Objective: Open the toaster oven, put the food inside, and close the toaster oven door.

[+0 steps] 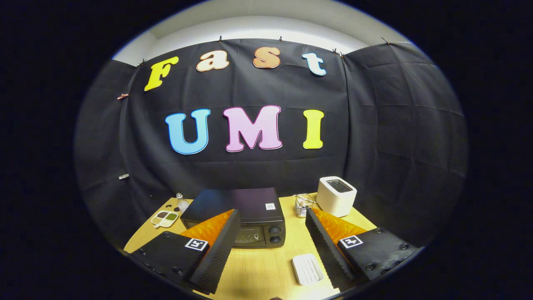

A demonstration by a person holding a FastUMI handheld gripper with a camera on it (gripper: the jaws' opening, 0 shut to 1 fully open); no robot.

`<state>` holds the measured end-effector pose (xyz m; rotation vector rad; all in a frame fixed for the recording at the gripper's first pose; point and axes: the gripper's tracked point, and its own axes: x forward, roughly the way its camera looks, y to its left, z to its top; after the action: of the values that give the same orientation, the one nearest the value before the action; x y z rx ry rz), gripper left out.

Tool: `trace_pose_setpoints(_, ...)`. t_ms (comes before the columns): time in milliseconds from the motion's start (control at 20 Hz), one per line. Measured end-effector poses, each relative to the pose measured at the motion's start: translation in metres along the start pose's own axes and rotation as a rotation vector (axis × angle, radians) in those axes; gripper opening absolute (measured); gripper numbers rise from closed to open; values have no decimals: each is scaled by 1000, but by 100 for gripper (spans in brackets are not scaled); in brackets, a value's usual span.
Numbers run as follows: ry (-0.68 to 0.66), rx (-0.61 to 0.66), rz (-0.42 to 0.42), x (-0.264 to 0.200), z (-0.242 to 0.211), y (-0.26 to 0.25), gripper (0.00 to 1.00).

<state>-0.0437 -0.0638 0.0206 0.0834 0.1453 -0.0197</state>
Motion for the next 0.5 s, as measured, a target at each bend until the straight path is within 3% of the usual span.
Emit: trace_pose_setpoints(500,24,6,36,3,1,24,98)
